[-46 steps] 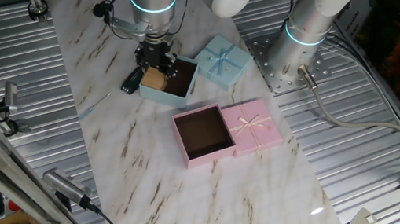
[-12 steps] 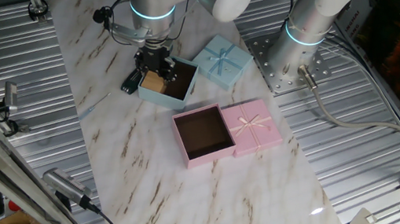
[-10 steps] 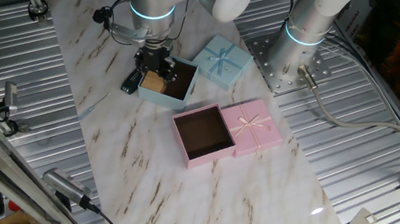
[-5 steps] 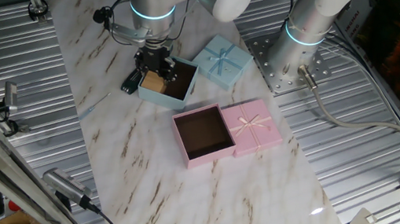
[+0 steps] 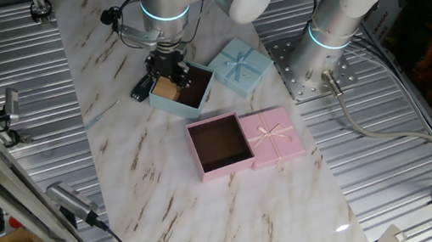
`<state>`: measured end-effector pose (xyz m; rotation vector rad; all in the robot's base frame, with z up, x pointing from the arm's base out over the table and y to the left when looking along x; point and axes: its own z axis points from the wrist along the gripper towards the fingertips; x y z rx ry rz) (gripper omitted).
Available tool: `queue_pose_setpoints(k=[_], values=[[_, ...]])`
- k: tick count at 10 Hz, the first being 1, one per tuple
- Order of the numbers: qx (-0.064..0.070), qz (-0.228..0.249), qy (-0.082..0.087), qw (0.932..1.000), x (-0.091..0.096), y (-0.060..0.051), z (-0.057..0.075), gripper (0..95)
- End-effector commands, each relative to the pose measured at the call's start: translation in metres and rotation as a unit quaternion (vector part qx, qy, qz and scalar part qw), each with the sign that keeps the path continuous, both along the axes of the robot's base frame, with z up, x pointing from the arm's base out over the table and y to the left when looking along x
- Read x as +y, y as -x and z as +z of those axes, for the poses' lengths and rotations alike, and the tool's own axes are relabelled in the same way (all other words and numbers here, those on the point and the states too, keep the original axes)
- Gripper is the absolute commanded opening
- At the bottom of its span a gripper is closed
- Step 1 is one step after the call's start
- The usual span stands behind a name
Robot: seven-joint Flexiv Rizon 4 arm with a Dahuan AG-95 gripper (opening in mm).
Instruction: Move an object from one box to another
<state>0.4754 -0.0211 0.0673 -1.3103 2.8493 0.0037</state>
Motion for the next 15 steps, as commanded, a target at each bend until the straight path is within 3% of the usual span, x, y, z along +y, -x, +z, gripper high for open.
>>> queue_pose_setpoints(k=[1,7,8,15], values=[[0.000,0.000,0.000,1.0000,0.0001,0.0000,0.0000,38.0],[0.000,-0.001,0.000,1.0000,0.0001,0.0000,0.0000,38.0],[0.000,-0.001,0.000,1.0000,0.0001,0.0000,0.0000,57.0],[0.001,-0.001,-0.001,1.0000,0.0001,0.0000,0.0001,57.0]])
